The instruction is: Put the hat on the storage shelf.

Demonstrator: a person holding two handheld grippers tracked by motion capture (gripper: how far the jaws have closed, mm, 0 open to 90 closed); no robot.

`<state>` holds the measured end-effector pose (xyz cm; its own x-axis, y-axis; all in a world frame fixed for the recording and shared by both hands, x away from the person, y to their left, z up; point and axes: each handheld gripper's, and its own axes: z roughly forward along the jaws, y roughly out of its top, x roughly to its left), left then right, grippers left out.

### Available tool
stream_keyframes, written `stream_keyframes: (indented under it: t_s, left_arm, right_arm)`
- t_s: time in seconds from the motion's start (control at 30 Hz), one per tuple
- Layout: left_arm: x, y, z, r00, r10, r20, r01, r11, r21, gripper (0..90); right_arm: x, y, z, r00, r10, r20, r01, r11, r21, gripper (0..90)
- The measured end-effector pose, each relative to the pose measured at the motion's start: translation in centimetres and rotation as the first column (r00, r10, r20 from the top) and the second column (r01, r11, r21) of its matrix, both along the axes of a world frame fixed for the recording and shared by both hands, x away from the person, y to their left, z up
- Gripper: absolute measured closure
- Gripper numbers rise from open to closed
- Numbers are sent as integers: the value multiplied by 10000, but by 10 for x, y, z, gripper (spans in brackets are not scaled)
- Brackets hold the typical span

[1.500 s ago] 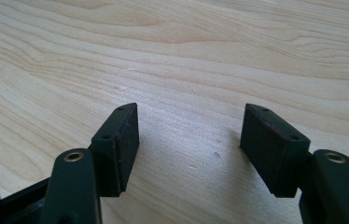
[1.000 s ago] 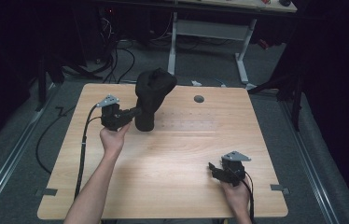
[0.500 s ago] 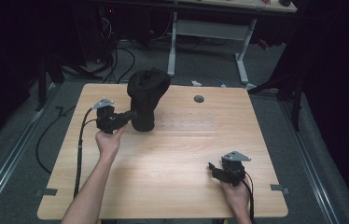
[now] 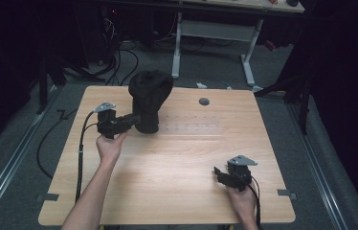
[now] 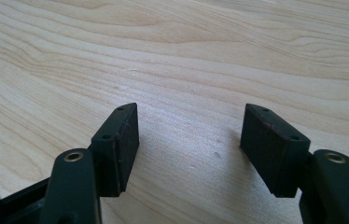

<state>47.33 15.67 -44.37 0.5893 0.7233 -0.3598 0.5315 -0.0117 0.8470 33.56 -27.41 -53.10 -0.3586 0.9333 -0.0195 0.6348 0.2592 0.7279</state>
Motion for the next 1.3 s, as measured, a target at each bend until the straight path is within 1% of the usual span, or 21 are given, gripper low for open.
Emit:
stream_keyframes:
  t_s: [0.1,0.2,0.37,0.53,0.63,0.73,0.9,1.0,1.3]
  left_arm:
    - [-2,1,1,10000,70,11,-70,10000,35,569]
    - [-4,3,2,9999,89,50,-89,10000,20,541]
    - [-8,4,5,10000,21,25,-22,9997,249,499]
    - [-15,7,10,10000,-78,54,75,9985,537,467]
    - [-20,9,13,9999,-154,19,152,9980,615,454]
    - [-25,12,13,9999,-128,43,125,9980,627,449]
    - [-33,16,11,9998,-165,-105,174,9957,907,442]
    - [-38,18,8,9997,-189,-122,201,9935,1118,438]
    - [-51,25,0,9994,-178,-290,210,9936,1114,433]
  right_arm:
    - [0,0,0,10000,2,3,-2,10000,-3,373]
    - [0,0,0,10000,3,4,-3,10000,-3,373]
    - [0,0,0,10000,1,2,-1,10000,0,373]
    - [0,0,0,10000,3,1,-3,10000,-1,373]
    - [0,0,0,10000,-2,-2,2,10000,7,373]
    - [0,0,0,10000,0,-1,0,10000,3,373]
    - [0,0,0,10000,1,0,-1,10000,2,373]
    - [0,0,0,10000,-1,-1,1,10000,4,373]
    - [0,0,0,10000,-4,-2,4,10000,7,373]
